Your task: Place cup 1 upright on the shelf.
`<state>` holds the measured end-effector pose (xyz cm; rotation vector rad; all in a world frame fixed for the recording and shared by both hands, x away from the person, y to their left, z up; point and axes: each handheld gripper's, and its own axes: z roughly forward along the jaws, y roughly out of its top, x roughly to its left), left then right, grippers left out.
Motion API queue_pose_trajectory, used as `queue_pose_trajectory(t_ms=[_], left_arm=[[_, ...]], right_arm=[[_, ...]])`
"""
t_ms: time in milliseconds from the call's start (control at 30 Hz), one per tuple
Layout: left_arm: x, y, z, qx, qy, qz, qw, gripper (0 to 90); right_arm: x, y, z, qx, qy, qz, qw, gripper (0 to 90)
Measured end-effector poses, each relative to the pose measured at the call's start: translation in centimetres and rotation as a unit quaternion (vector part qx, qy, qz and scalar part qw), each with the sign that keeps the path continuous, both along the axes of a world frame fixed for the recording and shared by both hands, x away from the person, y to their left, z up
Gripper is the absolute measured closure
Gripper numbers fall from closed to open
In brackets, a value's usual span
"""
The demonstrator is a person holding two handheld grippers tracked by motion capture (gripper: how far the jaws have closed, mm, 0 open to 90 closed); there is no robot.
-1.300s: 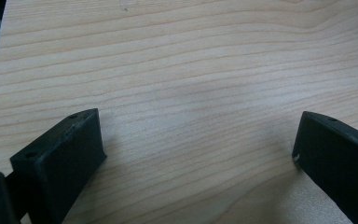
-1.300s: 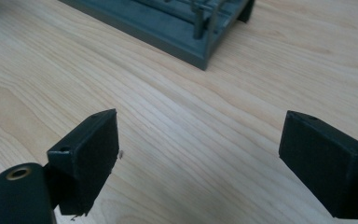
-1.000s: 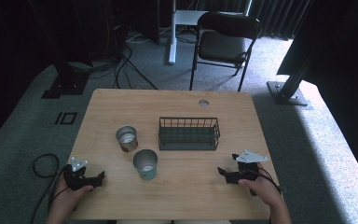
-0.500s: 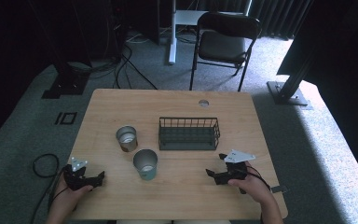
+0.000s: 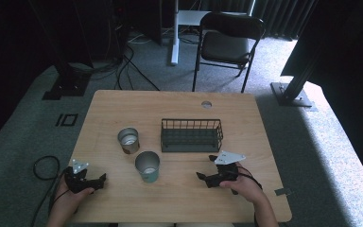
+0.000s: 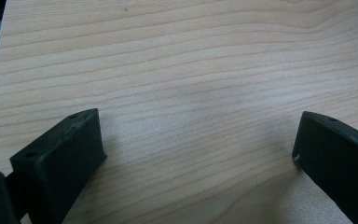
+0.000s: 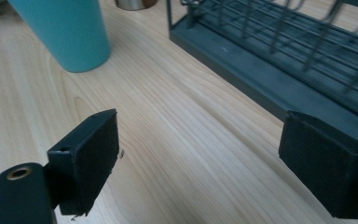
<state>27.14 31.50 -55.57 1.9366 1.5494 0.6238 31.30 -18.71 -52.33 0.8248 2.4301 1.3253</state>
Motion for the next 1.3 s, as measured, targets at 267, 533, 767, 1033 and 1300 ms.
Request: queue_pose_trajectory(t_ms=[267,533,767,1033,1300], left_arm=[[0.0,0.0,0.0,0.000,0.000,0.000,1.0000,2.4],[0.0,0.0,0.0,0.000,0.000,0.000,1.0000,2.4],[0.0,0.0,0.0,0.000,0.000,0.000,1.0000,2.4],[0.0,0.0,0.0,0.000,0.000,0.000,1.0000,2.3],[0.0,0.0,0.0,0.000,0.000,0.000,1.0000,2.4]], right_arm=[[0.1,1.9,-0.1,0.001,-0.002,0.024,0.9997,11.8],[0.1,4.0,0.1,0.005,-0.011,0.046,0.9989,11.9],[0.1,5.4,0.2,0.007,-0.014,0.064,0.9978,11.9],[0.1,7.3,0.5,0.009,-0.014,0.088,0.9959,11.9],[0.1,9.3,0.7,0.013,-0.017,0.113,0.9934,11.9]])
